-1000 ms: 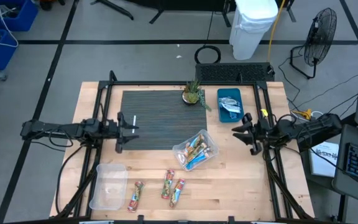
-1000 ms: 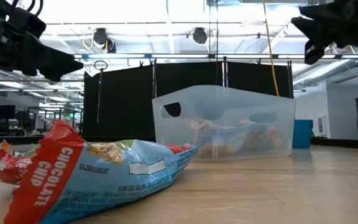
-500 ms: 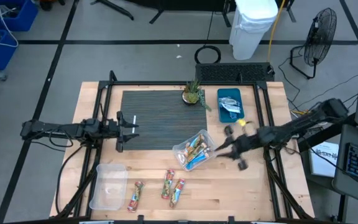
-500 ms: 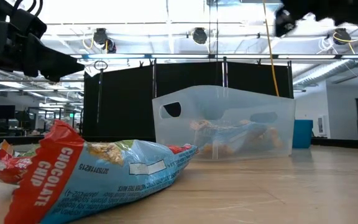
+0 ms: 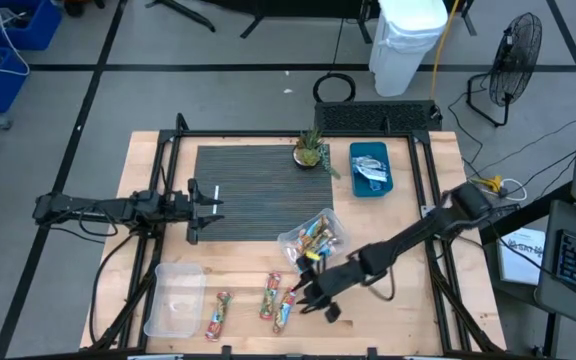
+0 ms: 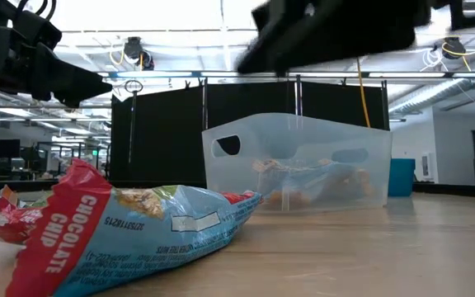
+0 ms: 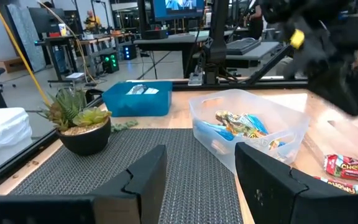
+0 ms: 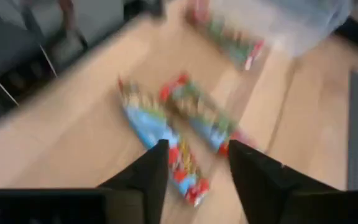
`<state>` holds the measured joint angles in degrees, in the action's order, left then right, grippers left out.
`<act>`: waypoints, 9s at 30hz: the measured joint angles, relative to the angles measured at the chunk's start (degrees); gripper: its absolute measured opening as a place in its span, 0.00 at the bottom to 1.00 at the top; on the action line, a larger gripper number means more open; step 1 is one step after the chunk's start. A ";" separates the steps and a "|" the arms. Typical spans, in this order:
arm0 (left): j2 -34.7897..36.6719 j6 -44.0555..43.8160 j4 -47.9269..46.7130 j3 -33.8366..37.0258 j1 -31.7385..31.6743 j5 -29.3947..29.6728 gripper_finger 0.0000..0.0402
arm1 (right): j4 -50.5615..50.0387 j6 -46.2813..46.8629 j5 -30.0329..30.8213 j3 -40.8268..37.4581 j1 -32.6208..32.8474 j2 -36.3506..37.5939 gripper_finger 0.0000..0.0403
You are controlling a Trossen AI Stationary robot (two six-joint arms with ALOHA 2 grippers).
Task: Pick and place Granola Bars by type
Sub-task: Put the right red granola bar into the bottom transparent bin
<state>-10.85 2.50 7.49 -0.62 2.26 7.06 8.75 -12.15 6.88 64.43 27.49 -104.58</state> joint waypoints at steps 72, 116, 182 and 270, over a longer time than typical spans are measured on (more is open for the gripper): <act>-0.02 0.02 0.04 0.00 0.00 -0.01 0.49 | -24.01 -2.12 10.74 20.37 3.25 -17.72 0.35; -0.02 -7.53 6.13 -0.05 0.02 1.91 0.49 | 51.38 3.98 -12.91 -13.20 -15.51 3.20 0.00; -58.54 19.80 43.05 -27.45 12.87 -5.44 0.49 | 50.97 11.09 -12.55 -13.64 -25.33 3.11 0.00; -59.13 17.41 45.71 -30.03 10.92 -6.34 0.00 | 48.90 11.73 -17.36 -13.60 -24.37 3.22 0.39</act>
<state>-69.98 19.91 53.19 -30.65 13.18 0.72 57.65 -0.42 -10.48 50.83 3.11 -101.36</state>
